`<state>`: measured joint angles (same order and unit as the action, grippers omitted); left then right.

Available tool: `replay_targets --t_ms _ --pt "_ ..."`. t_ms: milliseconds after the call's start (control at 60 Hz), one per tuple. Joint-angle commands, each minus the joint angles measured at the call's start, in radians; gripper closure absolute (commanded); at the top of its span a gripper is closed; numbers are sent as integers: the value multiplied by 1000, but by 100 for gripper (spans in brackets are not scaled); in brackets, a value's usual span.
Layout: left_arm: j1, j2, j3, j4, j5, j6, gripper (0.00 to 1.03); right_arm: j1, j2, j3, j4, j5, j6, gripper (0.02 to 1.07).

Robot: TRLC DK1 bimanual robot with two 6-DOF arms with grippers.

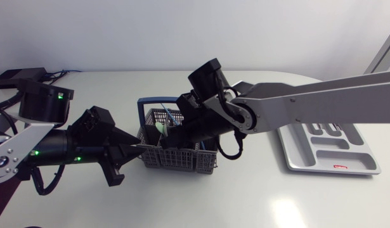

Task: Unload the cutlery basket into the drawer organizer.

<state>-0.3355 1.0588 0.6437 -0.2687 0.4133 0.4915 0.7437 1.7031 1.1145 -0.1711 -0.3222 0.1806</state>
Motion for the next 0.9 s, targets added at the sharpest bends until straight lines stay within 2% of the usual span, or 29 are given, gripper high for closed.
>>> replay_targets --t_ms 0,300,633,750,883 --pt "-8 -13 -30 10 -2 7 63 2 15 -22 41 -14 31 98" --pt "-28 -13 -32 13 -2 4 63 -12 -22 -30 42 -52 40 100" --pt "-27 -22 -36 10 -4 4 63 -41 -151 -2 -36 -118 48 100" --pt "-28 -22 -35 10 -4 4 63 -83 -169 16 -62 -218 86 100" --pt "-36 -19 -41 10 -5 2 63 -155 -178 61 -117 -390 132 100"
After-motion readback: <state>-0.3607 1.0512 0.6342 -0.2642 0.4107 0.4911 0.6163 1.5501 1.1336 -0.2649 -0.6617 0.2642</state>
